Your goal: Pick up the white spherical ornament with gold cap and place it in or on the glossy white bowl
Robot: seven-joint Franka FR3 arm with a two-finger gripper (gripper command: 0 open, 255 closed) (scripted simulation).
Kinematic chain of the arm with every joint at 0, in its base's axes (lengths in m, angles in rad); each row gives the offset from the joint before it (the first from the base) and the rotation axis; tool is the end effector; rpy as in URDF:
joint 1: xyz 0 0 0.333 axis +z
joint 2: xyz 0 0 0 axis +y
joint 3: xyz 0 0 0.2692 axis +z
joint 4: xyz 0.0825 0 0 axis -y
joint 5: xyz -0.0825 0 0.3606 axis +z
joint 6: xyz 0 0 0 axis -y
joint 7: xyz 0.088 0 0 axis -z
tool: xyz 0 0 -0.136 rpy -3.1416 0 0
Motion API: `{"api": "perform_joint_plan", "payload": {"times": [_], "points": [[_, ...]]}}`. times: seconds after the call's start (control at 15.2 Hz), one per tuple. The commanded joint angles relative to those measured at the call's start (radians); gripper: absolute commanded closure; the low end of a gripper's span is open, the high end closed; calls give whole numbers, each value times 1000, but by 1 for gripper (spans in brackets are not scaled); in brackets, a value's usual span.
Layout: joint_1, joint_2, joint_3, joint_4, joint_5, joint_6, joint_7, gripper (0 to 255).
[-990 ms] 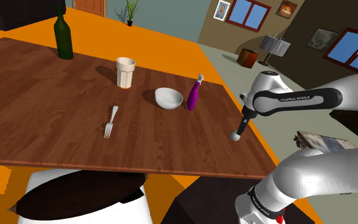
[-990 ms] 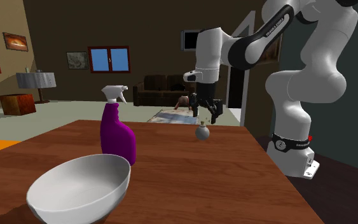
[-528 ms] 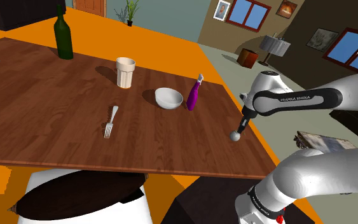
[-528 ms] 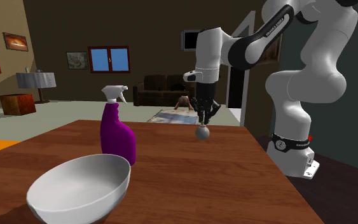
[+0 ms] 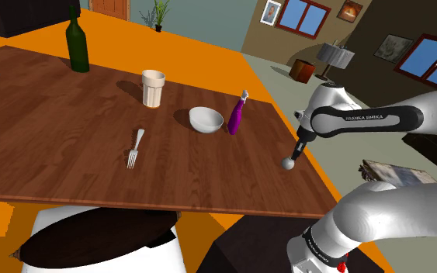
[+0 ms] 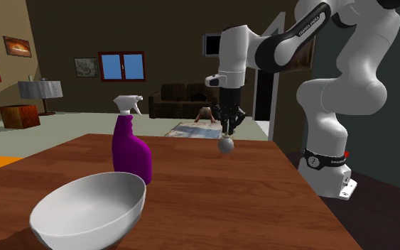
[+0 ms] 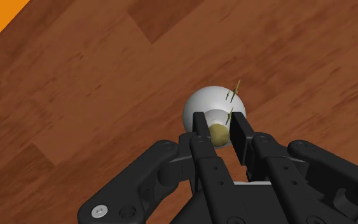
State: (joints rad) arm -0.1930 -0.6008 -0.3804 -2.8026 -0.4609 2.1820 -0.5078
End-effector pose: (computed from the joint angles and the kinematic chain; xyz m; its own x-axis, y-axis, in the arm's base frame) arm 0.2894 -0.1876 0.3060 0.9581 0.2627 -0.1144 0.2752 -0.9547 0.1128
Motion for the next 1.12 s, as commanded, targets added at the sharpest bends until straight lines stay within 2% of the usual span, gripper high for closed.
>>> {"api": "perform_joint_plan", "payload": {"times": [0.0,1.06], "points": [[2,-21,7,17,9,-38,-7,255],[18,-122,62,172,71,-290,-50,255]]}}
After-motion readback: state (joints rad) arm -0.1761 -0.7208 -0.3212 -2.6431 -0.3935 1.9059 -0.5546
